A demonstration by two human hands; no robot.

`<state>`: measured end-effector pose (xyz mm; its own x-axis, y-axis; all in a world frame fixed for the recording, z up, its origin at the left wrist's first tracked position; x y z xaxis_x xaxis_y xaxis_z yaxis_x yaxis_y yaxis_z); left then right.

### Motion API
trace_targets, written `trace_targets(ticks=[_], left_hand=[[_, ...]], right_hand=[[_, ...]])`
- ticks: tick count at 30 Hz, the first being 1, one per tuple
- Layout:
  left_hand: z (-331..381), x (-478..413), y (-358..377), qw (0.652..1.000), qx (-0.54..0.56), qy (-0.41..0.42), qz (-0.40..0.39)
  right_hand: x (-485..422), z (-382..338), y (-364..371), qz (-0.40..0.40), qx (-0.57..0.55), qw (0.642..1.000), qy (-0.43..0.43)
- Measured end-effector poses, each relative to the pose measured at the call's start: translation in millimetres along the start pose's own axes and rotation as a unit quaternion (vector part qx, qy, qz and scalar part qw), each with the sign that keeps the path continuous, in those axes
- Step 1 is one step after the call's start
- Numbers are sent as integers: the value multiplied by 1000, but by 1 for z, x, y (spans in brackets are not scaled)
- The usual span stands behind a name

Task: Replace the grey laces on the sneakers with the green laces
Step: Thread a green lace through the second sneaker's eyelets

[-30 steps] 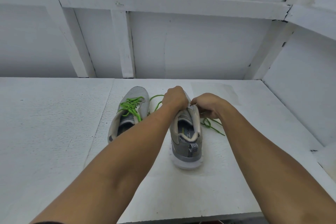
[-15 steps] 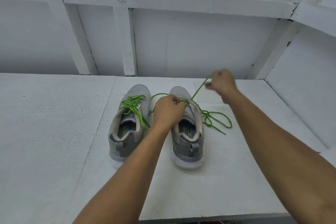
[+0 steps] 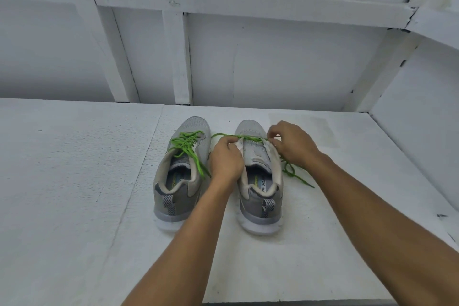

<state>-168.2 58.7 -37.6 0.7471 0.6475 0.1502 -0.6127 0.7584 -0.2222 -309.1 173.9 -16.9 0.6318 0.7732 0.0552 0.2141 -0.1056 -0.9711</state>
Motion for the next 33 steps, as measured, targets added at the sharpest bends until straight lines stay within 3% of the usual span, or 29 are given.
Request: trace_targets(ticks=[2, 3, 4, 5, 6, 7, 8, 9, 10, 12, 13, 14, 15, 17, 20, 22, 24, 27, 29, 30, 33], left_hand=[[-3, 1, 1, 1000, 14, -11, 11], [-4, 1, 0, 1000, 19, -17, 17], [-5, 1, -1, 999, 26, -22, 22], [-6, 1, -1, 999, 33, -25, 26], [-5, 0, -2, 999, 38, -25, 30], [-5, 0, -2, 998, 39, -23, 31], [-5, 1, -1, 999, 39, -21, 31], [-4, 1, -1, 999, 38, -19, 30], [-3, 1, -1, 999, 35, -18, 29], [-3, 2, 1, 999, 31, -17, 31], [-3, 2, 0, 999, 29, -15, 33], [-3, 2, 0, 999, 26, -14, 34], [-3, 2, 0, 999, 24, -13, 34], [-2, 2, 0, 999, 21, -11, 34], [-3, 2, 1, 999, 22, -18, 38], [-5, 2, 0, 998, 25, -21, 48], [-4, 2, 0, 998, 25, -21, 54], [-4, 4, 1, 998, 16, -20, 56], [-4, 5, 2, 998, 17, -20, 57], [-3, 5, 2, 998, 13, -23, 58], [-1, 8, 1, 998, -1, -32, 59]], right_hand=[[-4, -1, -7, 5, -72, 997, 4], [-7, 2, -15, 28, -174, 984, 18], [-9, 7, -29, 72, -331, 940, 45], [-9, 16, -46, 136, -527, 836, 71], [-6, 23, -64, 196, -707, 676, 74], [-3, 28, -77, 233, -813, 530, 55], [0, 28, -89, 248, -850, 463, 37], [1, 27, -96, 256, -844, 471, 37], [3, 22, -100, 254, -791, 554, 43], [3, 4, -91, 192, -485, 852, 30], [-1, -6, -72, 111, -290, 950, 5], [-3, -9, -48, 36, -149, 988, 5], [-2, -7, -27, -10, -67, 998, 20], [3, -6, -9, -19, -23, 998, 52], [4, -5, -11, -1, -28, 998, 60], [5, 0, -26, 50, -96, 992, 71], [3, 11, -48, 130, -223, 960, 107], [4, 31, -75, 206, -463, 845, 173], [6, 41, -85, 221, -559, 778, 185], [7, 43, -88, 223, -573, 767, 185], [11, 42, -90, 218, -561, 778, 180]])
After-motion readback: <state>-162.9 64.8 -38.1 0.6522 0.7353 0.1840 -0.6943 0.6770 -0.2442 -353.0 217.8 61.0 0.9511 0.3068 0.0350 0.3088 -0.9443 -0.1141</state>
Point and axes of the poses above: each hand's wrist, its own x-axis away from the middle knuckle, its own y-axis out of the palm, z = x × y, the point moved 4 cm from there along -x, towards the middle knuckle, and after that the axes turned 11 degrees about -z, right-handed, at the moved point
